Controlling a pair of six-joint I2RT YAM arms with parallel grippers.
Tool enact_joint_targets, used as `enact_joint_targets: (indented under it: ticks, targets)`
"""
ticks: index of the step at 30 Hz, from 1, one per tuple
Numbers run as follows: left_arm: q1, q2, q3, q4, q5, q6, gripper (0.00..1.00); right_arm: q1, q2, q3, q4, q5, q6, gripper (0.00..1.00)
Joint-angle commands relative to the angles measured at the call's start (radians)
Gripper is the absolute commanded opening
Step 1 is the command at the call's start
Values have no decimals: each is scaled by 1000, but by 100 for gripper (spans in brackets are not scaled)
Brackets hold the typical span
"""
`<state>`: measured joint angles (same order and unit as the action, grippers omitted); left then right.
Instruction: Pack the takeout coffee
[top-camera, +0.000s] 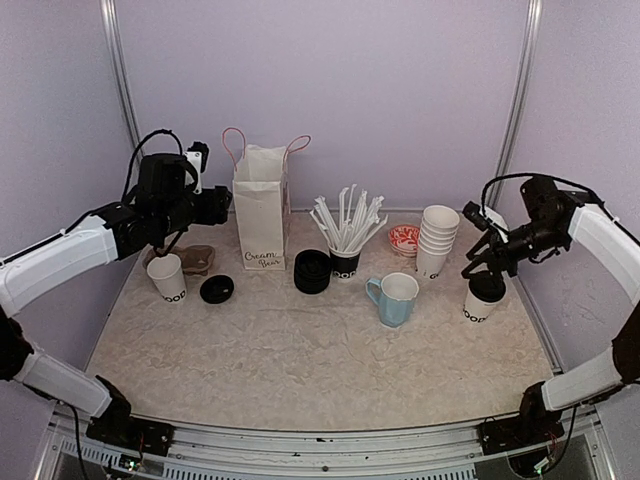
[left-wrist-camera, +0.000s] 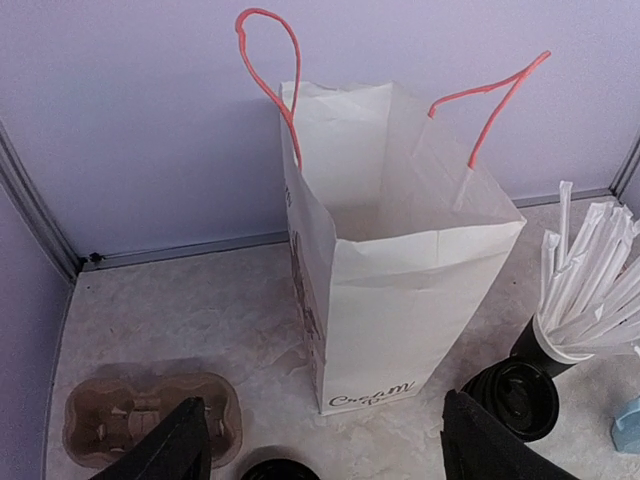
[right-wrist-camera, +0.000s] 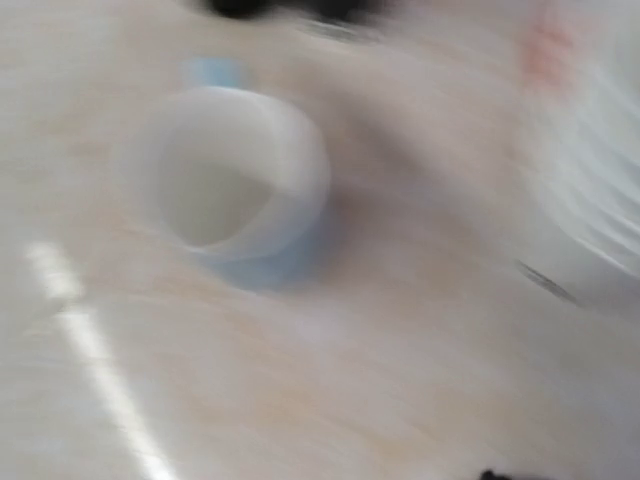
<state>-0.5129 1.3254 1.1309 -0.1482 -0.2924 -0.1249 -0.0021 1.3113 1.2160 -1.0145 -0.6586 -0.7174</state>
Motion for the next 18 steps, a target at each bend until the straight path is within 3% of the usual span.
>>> enact_joint_targets:
  ticks: [1, 5, 9, 13, 18]
  targets:
    - [-91, 37, 84, -162, -256, 39, 78, 146, 14, -24, -181, -270, -225, 10]
    - [-71, 24, 93, -259, -225, -25, 83, 312, -26, -74, -109, -263, -225, 46]
    - [23, -17, 75, -381, -109, -95, 83, 373, -71, -107, 12, -276, -175, 78]
    - [141, -27, 66, -489, -7, -123, 82, 387, -108, -175, 184, -286, -101, 93]
    - [250, 15, 66, -577, 40, -128, 87, 390, -114, -321, 479, -257, 74, 95]
